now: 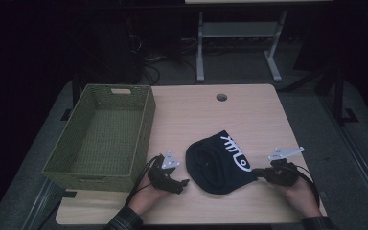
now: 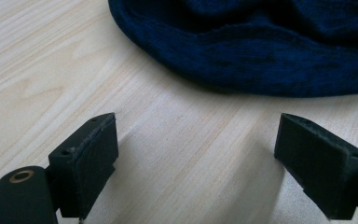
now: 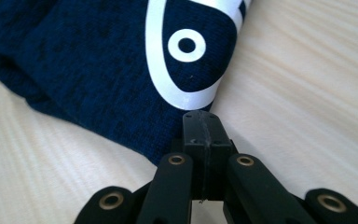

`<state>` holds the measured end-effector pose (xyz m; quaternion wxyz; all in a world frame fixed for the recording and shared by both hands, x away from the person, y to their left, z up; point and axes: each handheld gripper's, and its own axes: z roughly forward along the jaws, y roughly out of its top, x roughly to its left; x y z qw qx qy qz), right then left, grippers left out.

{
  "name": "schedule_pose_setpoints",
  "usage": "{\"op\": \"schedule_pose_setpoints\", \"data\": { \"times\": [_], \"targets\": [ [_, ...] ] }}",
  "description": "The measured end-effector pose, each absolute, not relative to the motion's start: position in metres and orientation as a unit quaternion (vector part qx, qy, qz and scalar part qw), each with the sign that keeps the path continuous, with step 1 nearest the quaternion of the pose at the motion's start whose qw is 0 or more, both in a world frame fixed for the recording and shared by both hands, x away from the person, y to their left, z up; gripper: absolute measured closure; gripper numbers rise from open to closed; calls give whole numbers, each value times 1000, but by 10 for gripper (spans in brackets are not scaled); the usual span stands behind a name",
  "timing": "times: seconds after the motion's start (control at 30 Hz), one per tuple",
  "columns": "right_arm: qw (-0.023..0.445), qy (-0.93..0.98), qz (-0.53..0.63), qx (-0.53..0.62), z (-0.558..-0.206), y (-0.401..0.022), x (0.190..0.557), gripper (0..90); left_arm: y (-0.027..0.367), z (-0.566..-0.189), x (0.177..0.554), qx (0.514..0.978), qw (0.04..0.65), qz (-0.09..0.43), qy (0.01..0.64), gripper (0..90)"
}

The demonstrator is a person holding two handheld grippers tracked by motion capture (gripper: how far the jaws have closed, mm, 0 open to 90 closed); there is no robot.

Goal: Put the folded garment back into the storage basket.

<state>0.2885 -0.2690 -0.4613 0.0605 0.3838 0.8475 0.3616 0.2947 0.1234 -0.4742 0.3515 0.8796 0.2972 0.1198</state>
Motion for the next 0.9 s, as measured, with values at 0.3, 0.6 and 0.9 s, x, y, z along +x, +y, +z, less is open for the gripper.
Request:
{"op": "schedule_pose_setpoints", "data": {
  "times": [0.3, 0.6, 0.9],
  "targets": [
    [72, 842, 374, 383, -459, -268, 277, 900, 124, -474, 295, 879, 352, 121, 297, 125],
    [136, 813, 365, 433, -464, -284, 286, 559, 124, -474, 294, 880, 352, 120, 297, 125],
    [182, 794, 353, 460, -472, -297, 289, 291, 123, -473, 294, 881, 348, 119, 298, 125]
  ]
}}
